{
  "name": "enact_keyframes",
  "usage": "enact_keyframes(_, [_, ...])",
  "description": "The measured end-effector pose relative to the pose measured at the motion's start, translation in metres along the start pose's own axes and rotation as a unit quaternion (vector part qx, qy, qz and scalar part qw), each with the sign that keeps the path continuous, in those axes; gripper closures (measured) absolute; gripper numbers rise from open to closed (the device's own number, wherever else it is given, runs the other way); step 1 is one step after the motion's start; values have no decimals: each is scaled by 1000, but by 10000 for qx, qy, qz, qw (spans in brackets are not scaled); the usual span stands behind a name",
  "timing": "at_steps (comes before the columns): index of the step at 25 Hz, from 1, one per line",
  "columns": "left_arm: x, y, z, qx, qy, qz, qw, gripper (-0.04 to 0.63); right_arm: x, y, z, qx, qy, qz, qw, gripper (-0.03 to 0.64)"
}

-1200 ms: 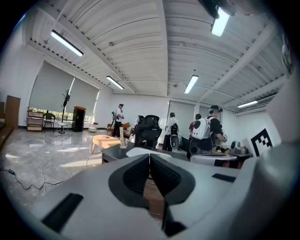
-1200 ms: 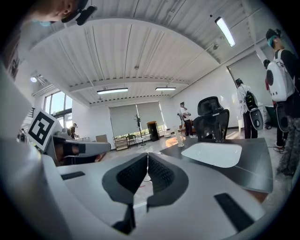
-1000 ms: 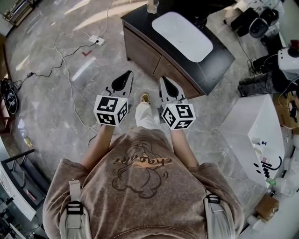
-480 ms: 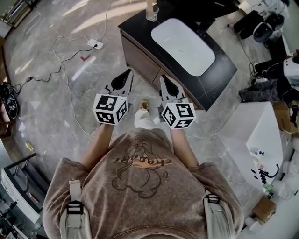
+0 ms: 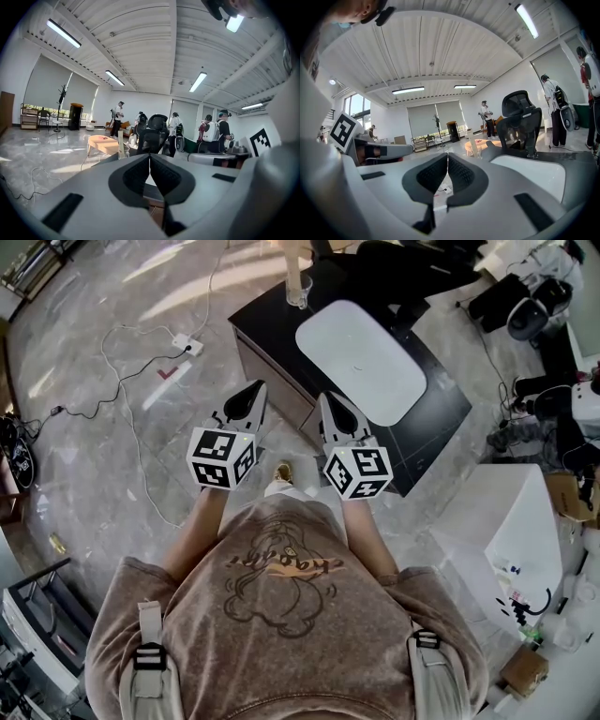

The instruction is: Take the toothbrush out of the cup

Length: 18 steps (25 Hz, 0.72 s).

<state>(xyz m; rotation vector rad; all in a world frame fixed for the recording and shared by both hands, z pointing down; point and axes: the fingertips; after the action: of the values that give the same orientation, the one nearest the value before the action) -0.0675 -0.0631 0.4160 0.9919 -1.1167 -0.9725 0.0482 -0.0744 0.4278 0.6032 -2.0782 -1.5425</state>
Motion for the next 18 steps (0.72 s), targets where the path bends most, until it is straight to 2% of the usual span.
enact_keyframes(9, [49,-21,10,-6,-189,-121,9997,578,35,-16,-39,-75,-213,19,9997,600])
enact_keyframes(15, [68,-34,17,-253,-194,-164,9994,578,51,-22,-53,-65,-294,42,9995,600])
enact_keyframes(18, [80,-39,27,-237,-291,-205,9991,578,61,-23,-59,-69,-325,78,9994,600])
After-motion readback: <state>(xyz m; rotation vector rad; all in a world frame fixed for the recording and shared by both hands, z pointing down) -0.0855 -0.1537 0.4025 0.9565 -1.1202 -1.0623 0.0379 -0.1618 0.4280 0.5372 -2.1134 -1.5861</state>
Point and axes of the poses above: the fingertips, and each gripper's own axes: x forward along the fingers, z to its left, y out of its underside, and after that the axes turned 12 degrees about -y, right-handed
